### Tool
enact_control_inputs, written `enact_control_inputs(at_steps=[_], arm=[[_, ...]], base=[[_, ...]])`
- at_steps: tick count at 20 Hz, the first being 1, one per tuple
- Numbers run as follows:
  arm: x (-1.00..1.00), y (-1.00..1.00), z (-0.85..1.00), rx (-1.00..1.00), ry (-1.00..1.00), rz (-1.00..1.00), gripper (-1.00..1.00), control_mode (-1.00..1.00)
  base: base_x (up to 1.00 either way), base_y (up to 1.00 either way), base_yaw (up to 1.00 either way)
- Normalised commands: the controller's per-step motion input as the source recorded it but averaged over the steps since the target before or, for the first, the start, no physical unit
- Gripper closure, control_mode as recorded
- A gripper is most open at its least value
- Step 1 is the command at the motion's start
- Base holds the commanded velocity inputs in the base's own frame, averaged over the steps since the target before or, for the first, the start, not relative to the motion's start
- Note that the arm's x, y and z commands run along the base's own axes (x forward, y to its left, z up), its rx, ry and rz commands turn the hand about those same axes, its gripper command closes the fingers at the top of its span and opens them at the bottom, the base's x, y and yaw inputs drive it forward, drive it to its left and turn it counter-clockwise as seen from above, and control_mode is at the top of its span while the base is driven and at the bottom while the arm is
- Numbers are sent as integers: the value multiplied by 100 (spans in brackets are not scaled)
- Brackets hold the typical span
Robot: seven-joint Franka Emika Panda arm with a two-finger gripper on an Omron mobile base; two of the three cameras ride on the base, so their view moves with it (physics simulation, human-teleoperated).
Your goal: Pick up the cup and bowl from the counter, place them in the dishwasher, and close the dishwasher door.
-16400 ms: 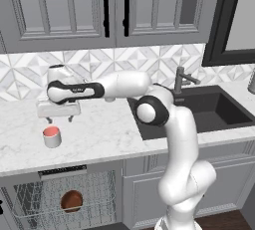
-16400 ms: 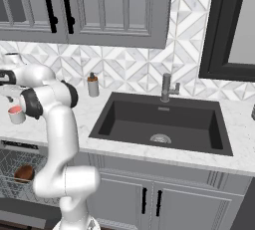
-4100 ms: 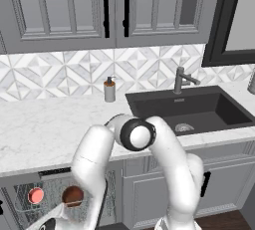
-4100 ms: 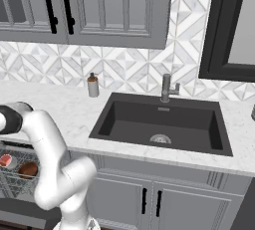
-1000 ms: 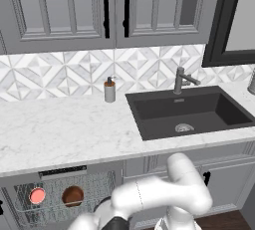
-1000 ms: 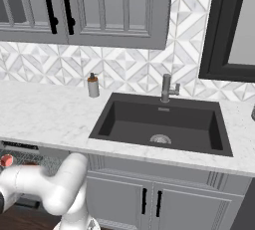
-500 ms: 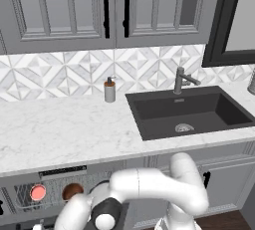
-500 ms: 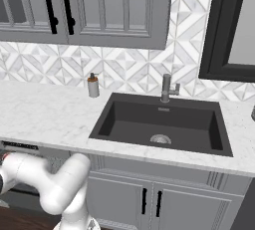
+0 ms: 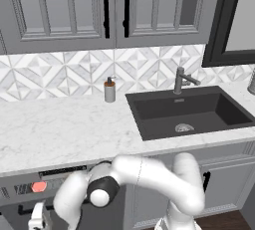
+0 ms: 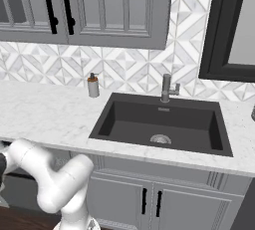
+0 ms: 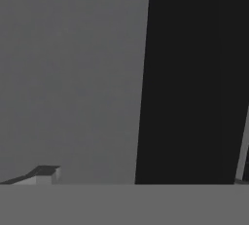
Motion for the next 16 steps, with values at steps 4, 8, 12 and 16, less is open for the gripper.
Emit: enact_control_inputs(at_steps=[4,8,12,16], arm=[[100,-51,0,0,3,-1,-100,-100],[100,-49,0,0,0,0,-100,-100],[100,-43,0,0,0,0,-100,-100],[100,-44,0,0,0,0,-100,-100]], base=[[0,0,0],[0,0,0],[0,0,0],[0,0,0]])
